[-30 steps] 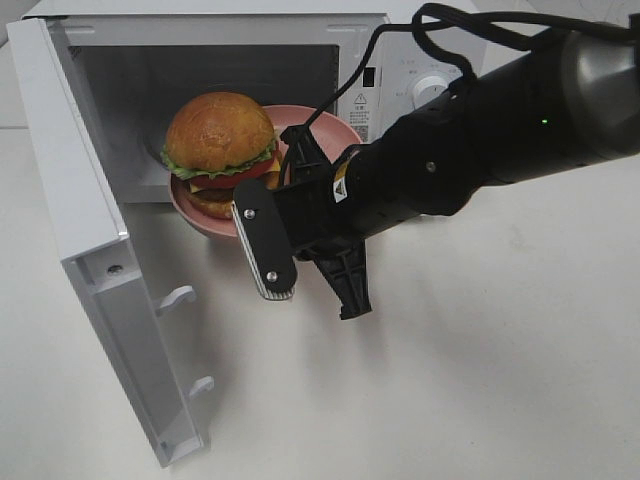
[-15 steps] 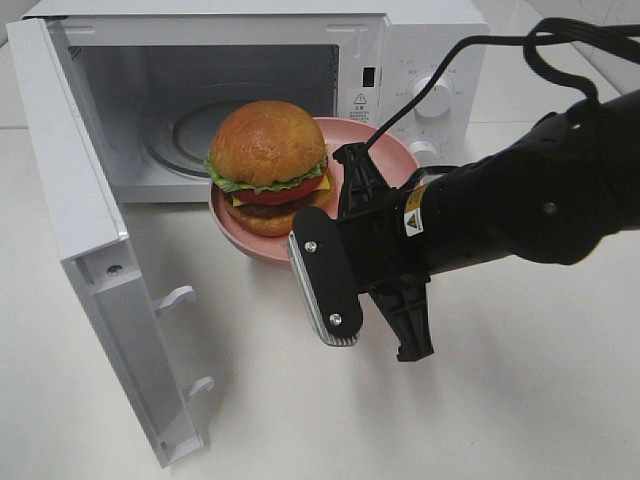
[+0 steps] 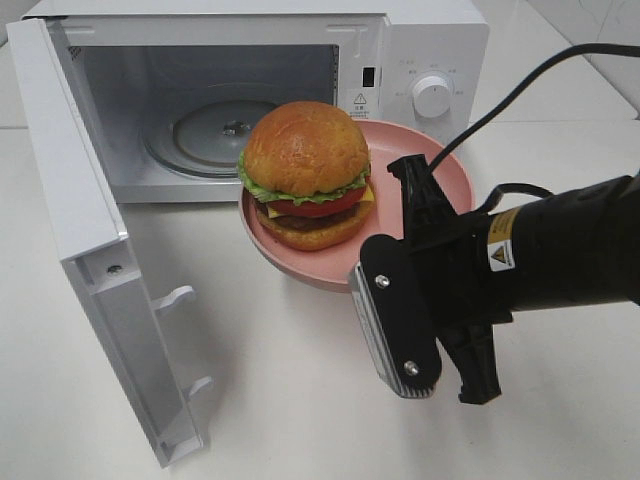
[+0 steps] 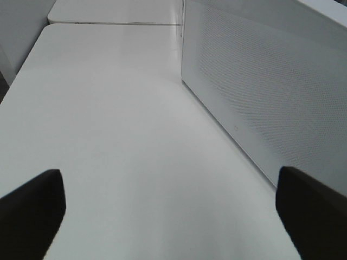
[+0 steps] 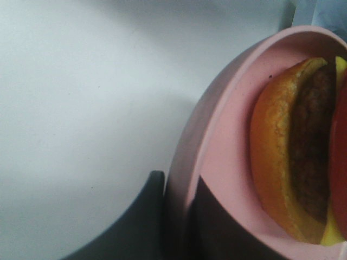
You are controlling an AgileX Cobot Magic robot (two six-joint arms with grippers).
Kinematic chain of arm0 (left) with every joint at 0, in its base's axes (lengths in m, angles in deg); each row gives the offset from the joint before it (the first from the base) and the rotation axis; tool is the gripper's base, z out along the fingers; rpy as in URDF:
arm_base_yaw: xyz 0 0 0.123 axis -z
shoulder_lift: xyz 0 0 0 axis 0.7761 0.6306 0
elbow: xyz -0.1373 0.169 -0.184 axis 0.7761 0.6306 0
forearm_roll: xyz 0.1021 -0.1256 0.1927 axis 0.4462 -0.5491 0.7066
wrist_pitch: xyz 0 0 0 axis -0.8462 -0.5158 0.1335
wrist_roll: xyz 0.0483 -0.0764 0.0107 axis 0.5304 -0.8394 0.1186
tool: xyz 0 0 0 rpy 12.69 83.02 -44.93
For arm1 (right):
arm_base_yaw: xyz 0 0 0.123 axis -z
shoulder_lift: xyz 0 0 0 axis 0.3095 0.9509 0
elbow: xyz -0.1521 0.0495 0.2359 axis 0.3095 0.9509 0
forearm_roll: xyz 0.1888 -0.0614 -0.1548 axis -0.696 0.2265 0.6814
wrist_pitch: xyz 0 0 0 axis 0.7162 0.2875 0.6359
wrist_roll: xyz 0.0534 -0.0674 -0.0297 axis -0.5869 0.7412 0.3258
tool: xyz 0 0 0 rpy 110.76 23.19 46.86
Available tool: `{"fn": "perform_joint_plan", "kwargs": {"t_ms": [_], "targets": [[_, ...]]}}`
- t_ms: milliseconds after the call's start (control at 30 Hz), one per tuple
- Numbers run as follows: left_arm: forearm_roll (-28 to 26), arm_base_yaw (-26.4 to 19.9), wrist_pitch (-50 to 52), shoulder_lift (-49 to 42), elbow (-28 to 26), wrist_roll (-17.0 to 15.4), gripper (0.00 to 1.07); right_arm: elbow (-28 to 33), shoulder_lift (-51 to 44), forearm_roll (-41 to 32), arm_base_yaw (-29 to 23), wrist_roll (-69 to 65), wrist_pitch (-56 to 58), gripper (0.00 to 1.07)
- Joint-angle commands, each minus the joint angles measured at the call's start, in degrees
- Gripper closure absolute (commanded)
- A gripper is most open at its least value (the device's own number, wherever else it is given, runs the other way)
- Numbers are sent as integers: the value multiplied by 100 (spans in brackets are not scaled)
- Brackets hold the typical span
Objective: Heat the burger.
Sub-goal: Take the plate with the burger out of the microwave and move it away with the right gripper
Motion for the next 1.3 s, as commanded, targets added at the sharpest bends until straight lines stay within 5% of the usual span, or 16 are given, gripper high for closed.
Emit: {"fn": "perform_joint_plan", "kwargs": {"t_ms": [33,833,1100,1300], "targets": [[0,0,80,-97,6,0,9,275,-521,11,-46,-46,-378,107],[0,0,80,-97,6,0,9,1312,-2332,252,-29,-487,521,107],[0,0,80,-97,6,0,9,1312,-2395,1432,-29,-1891,894,107],[0,0,80,-97,6,0,9,1312,-2395,3180,-29,-3856,1312,107]]}}
